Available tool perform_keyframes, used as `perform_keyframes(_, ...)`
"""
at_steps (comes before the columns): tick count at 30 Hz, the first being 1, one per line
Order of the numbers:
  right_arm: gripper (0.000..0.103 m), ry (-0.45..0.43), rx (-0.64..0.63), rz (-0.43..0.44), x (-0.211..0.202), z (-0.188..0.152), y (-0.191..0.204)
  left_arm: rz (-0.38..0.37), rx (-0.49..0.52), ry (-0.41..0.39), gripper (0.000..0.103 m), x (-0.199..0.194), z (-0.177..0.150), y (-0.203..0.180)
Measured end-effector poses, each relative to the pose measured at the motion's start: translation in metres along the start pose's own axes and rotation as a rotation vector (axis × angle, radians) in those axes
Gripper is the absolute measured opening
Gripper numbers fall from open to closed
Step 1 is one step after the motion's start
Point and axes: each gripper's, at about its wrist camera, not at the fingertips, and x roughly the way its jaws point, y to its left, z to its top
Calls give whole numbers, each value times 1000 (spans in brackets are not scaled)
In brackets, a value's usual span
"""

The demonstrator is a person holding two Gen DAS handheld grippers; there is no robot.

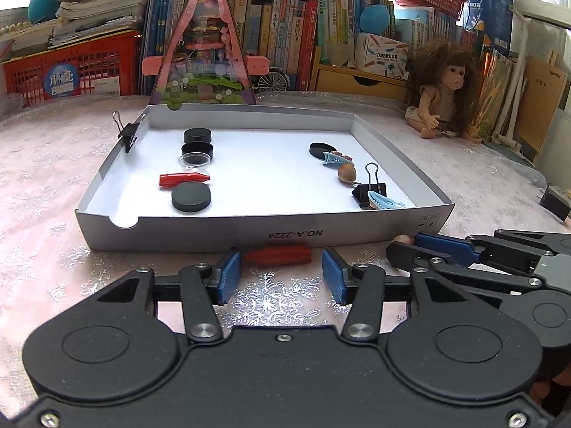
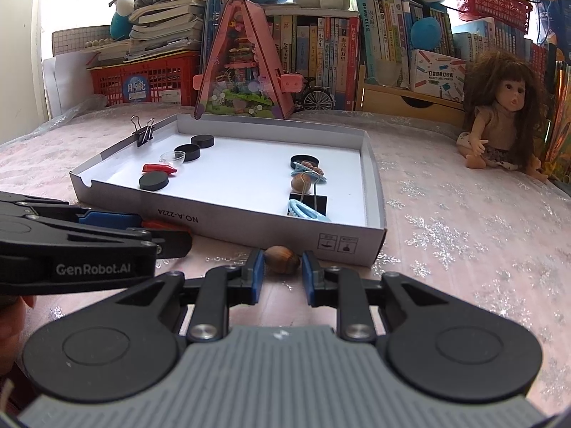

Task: Organize rigid objects
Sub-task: 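Lift and carry the red stick and brown nut over the tray with both tools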

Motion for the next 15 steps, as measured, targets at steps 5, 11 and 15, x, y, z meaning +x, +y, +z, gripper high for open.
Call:
perform_keyframes(5,29,1,16,13,-1,0,-2,22,32,-9,50,4,-2,-7)
perform_keyframes(11,29,-7,18,21,-1,0,-1,45,51,-21,51,7,-4,-12)
perform_keyframes(15,29,-4,24,25,-2,0,-1,62,54,-28,50,8,-5,-14)
